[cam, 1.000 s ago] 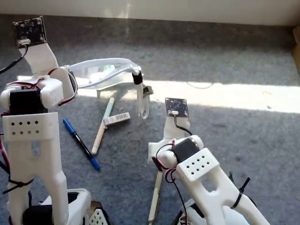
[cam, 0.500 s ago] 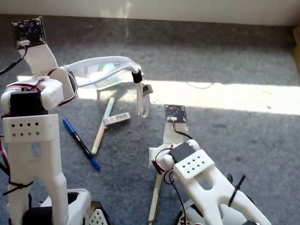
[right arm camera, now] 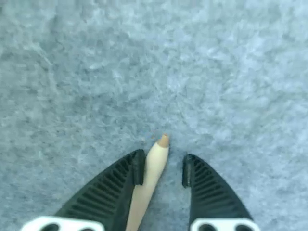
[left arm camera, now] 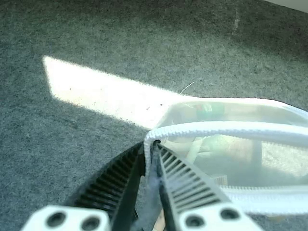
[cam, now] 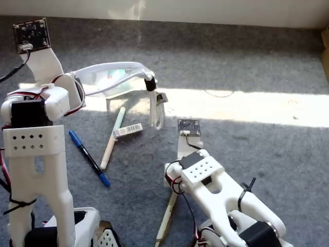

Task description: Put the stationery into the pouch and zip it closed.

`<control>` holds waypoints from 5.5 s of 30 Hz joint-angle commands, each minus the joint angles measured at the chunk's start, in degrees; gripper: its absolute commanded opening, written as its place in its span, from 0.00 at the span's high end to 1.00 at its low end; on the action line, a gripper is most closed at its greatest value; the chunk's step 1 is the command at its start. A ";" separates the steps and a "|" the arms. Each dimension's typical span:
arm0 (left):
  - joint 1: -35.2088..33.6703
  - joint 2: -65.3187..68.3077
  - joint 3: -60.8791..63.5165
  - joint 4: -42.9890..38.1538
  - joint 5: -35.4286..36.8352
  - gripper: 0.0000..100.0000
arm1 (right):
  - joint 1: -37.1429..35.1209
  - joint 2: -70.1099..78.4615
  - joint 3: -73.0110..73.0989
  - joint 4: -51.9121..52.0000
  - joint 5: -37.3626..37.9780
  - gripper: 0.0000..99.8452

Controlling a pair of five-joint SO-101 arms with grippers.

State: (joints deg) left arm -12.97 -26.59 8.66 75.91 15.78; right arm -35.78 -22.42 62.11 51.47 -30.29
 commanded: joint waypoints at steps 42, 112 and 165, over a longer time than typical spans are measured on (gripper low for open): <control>-0.75 0.04 0.22 -0.70 -0.44 0.98 | 6.81 -25.80 -23.43 16.13 8.35 0.99; -0.48 0.22 0.22 -1.05 -0.62 0.98 | -5.23 -31.34 -17.01 -64.31 37.45 0.99; -0.75 0.04 2.51 -3.34 -0.62 0.98 | -6.46 -23.34 -28.97 -27.03 46.33 0.87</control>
State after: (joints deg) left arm -13.05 -26.68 10.95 73.10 15.78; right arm -42.99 -45.10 38.73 21.32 16.75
